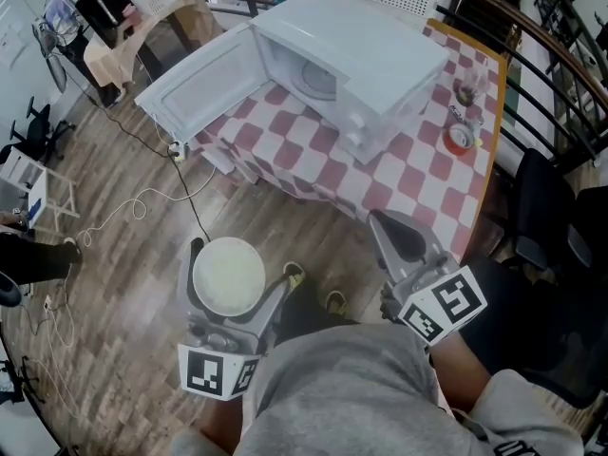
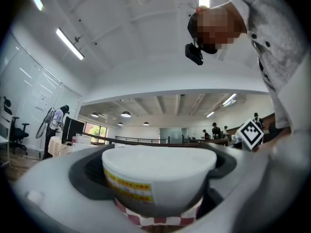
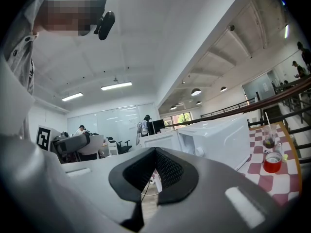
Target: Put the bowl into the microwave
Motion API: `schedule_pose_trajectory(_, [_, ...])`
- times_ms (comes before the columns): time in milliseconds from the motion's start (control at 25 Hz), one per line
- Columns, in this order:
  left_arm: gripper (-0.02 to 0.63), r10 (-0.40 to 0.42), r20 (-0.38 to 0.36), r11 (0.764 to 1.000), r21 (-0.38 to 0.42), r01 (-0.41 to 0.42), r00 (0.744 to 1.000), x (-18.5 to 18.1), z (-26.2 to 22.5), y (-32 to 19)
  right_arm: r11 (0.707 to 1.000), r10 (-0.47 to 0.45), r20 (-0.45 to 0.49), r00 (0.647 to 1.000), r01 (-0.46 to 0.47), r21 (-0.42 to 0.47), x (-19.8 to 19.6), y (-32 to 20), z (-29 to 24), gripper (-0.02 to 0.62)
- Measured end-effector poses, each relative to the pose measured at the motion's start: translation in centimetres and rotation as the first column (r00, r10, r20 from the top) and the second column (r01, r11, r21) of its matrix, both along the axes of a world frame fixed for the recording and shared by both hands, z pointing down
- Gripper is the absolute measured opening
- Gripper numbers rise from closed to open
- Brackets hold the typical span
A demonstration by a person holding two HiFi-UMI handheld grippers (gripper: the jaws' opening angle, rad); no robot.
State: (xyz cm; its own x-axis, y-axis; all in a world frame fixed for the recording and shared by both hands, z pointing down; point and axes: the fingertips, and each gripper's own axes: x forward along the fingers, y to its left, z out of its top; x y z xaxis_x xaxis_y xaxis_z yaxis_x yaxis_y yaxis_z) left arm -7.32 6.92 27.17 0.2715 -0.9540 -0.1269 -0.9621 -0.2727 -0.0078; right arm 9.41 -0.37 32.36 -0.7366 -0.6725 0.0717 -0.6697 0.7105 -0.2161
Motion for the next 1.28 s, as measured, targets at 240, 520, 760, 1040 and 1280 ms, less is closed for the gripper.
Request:
schedule_pose_trajectory(240, [0.543,0.009,-0.011,1.000,-0.009,-0.009,1.000,-0.9,0.4,-0.8,1.000,-0.002,-0.010,1.000,0.002,-0.002,-1.0,-0.8,0.2,-0.006])
schedule_pose_trajectory(520, [0.542,0.023,-0.031,0.999,-0.021,-0.024,0.999,-2.7,0.8,-3.4,1.000,0.020,-0.033,0.999,-0.021,-0.020,-2.2,-3.2,0.8,-0.006])
schedule_pose_trajectory(760, [0.542,0.048,-0.043,0.998,-0.039,-0.050,0.998,-5.1,1.2,-7.6,0.999,0.044,-0.047,0.998,-0.045,-0.031,-4.2,-6.7,0.9,-0.006])
schedule_pose_trajectory(1040, [0.543,0.131,0.015,0.991,-0.035,-0.131,0.991,-7.0,1.3,-13.9,0.996,0.072,-0.065,0.995,-0.075,-0.042,-7.6,-12.3,1.2,-0.006])
schedule_pose_trajectory(1280, [0.542,0.182,-0.006,0.983,-0.037,-0.182,0.983,-8.8,1.2,-18.6,0.992,0.110,-0.071,0.991,-0.114,-0.056,-9.6,-15.8,1.3,-0.006])
